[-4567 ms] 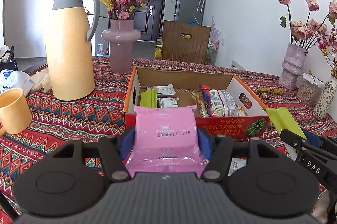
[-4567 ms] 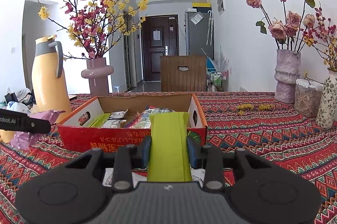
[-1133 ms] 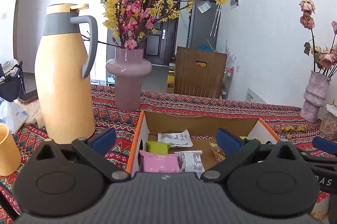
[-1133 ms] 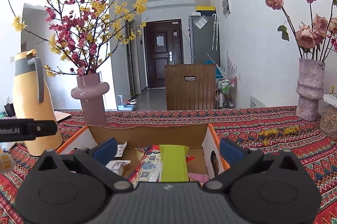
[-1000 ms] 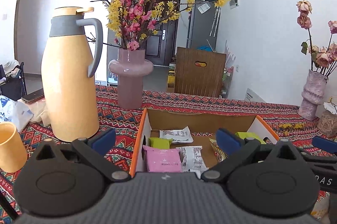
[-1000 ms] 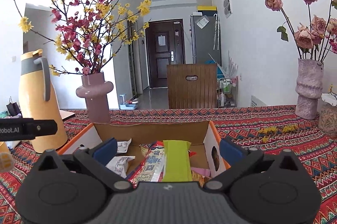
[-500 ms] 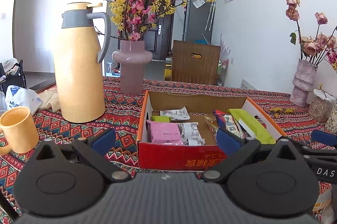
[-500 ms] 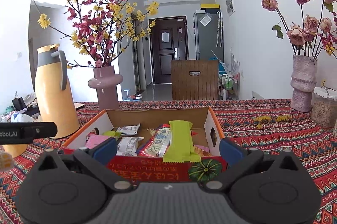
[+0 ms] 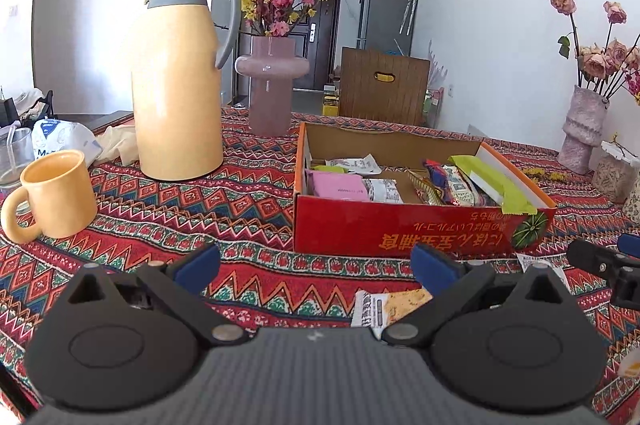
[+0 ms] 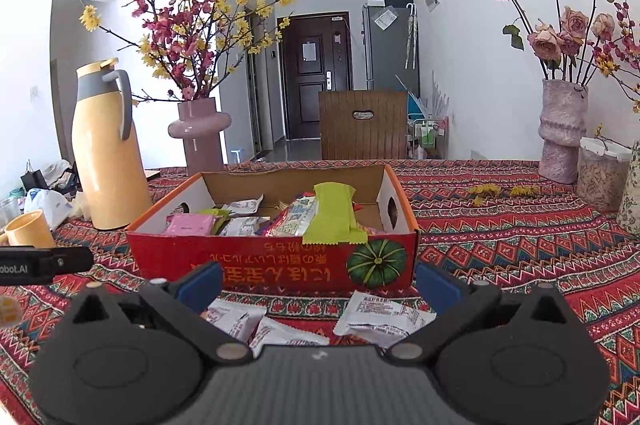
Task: Organize snacks
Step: 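Move both tools back to the remaining white wrappers beside the box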
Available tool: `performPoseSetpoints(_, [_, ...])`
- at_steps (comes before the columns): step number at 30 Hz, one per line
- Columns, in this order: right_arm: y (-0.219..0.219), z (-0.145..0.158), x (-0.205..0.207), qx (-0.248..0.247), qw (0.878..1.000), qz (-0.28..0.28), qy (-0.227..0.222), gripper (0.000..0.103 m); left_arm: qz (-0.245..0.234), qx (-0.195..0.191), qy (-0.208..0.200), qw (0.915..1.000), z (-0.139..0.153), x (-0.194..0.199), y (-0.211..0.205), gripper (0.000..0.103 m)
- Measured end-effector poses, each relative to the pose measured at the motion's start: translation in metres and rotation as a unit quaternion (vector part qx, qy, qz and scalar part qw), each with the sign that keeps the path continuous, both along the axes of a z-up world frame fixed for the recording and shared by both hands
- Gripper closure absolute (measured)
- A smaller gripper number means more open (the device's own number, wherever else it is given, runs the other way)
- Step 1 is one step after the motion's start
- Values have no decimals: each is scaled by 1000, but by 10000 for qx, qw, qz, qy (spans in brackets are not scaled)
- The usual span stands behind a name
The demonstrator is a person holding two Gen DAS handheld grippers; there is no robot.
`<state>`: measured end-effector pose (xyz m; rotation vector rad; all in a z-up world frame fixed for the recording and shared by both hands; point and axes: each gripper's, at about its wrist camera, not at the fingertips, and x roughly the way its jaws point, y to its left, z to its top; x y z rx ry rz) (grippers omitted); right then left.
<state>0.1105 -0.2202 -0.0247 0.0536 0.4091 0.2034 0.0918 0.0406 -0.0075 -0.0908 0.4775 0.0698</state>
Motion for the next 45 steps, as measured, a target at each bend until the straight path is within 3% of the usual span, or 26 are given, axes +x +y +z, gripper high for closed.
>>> performPoseSetpoints(20, [-8,-14,-27,145,9996,-47,235,0,-14,-109,34,9999,-11,-35,15,0])
performPoseSetpoints(38, [20,-19,-39,-218,9983,324,425,0,-54,-267,15,9996,-15,-45,23,0])
performPoseSetpoints(45, [36,-29,-37,-344,9958,459,710,10,-96,-330,72,9994,-20,-45,25,0])
